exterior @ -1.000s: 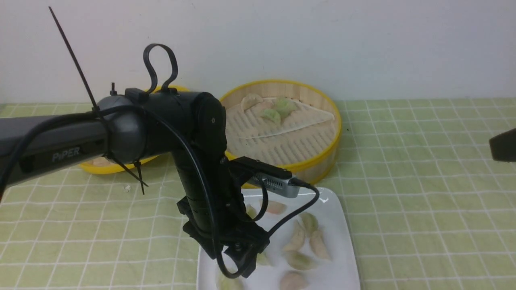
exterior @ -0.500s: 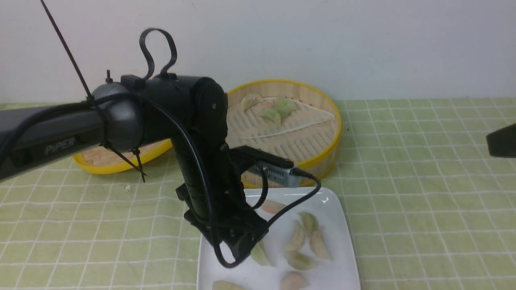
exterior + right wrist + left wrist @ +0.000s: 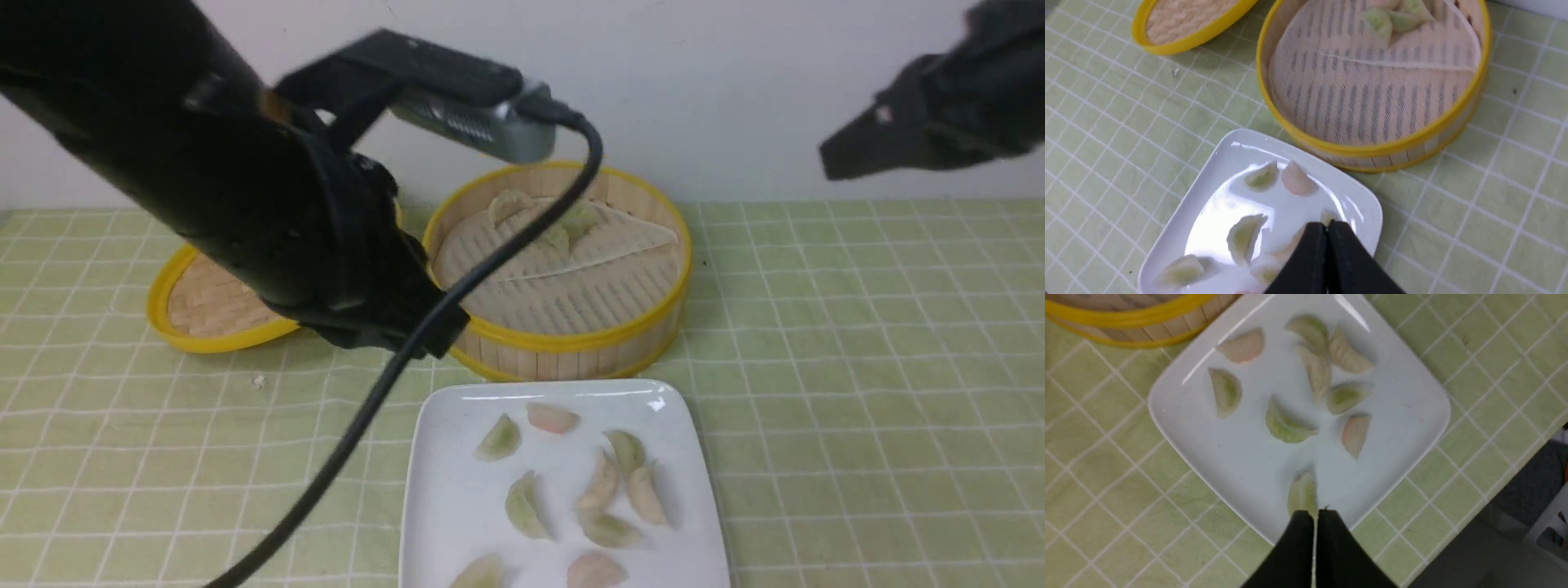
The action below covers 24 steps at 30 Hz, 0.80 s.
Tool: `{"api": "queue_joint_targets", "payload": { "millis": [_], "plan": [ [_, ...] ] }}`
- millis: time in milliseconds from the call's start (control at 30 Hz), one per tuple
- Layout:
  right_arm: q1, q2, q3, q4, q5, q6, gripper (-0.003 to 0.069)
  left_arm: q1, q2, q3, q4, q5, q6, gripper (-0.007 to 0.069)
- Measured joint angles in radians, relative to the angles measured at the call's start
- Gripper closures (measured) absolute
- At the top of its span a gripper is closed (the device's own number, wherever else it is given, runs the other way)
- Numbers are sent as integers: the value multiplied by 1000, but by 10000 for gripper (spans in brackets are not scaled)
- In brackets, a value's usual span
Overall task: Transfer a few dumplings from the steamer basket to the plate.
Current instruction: Use the right arm to grab a dumpling from inside the steamer
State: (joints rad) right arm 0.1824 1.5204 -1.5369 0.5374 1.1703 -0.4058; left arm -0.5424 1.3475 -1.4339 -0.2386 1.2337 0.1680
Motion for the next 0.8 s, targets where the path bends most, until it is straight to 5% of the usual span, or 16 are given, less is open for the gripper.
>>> {"api": "queue_joint_targets", "payload": {
  "millis": [300,600,800],
  "plan": [
    [92,518,-444,-30,5,9,629,0,-244,0,0,21,-79,631],
    [150,1040,-1023,-153,65,50,354,0,-439,0,13,40,-159,631],
    [161,1145,-1112,-168,1,67,246,0,-526,-2,95,44,-228,631]
  ]
}}
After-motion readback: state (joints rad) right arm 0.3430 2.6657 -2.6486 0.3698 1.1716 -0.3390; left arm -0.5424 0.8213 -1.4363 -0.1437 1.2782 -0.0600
